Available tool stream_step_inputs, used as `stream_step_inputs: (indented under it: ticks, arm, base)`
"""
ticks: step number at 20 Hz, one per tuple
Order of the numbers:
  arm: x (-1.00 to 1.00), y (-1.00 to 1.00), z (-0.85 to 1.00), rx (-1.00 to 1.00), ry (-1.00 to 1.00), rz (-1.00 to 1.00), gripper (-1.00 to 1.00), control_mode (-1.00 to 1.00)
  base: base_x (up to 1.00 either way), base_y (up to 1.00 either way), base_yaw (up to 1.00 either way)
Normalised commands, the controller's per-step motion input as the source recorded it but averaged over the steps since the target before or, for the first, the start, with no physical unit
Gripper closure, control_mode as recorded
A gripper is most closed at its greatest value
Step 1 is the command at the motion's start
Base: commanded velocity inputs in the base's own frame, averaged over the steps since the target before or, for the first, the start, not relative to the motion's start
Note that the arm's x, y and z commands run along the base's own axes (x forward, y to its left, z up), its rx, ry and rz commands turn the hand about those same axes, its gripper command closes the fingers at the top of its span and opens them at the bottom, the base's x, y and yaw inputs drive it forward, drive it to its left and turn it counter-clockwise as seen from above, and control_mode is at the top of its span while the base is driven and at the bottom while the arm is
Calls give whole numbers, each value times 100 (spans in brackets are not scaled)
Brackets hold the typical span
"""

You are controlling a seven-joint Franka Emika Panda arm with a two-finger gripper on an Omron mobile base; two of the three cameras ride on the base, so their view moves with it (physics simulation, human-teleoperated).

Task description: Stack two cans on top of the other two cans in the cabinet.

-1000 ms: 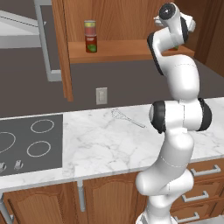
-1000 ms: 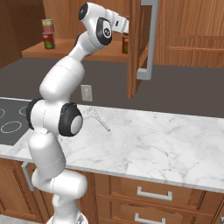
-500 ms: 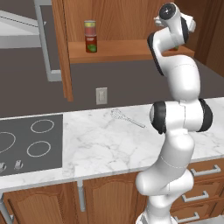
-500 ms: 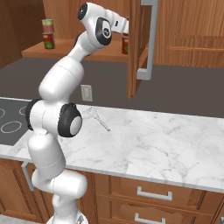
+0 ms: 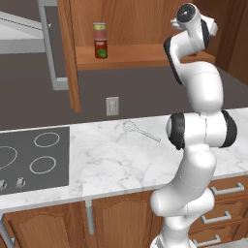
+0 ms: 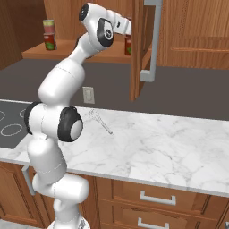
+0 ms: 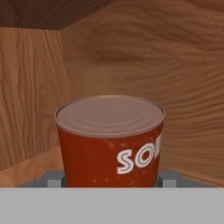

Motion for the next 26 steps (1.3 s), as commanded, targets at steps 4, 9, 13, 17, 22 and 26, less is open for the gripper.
stream_step_inputs:
  ticks: [4,9,13,17,22,26]
  arm:
    - [3,0,-15,0,-2,0,-100,-100]
    - [0,1,-11,0,-1,0,-100,-100]
    - [-12,10,0,0,-1,0,-100,-100]
    - [-31,18,-1,0,-2,-3,-100,-100]
    - [-47,24,-1,0,-2,-7,-100,-100]
    - [-62,37,-10,0,0,-2,-100,-100]
  base:
    - [0,0,0]
    - [0,0,0]
    - [0,0,0]
    - [0,0,0]
    - [0,0,0]
    - [0,0,0]
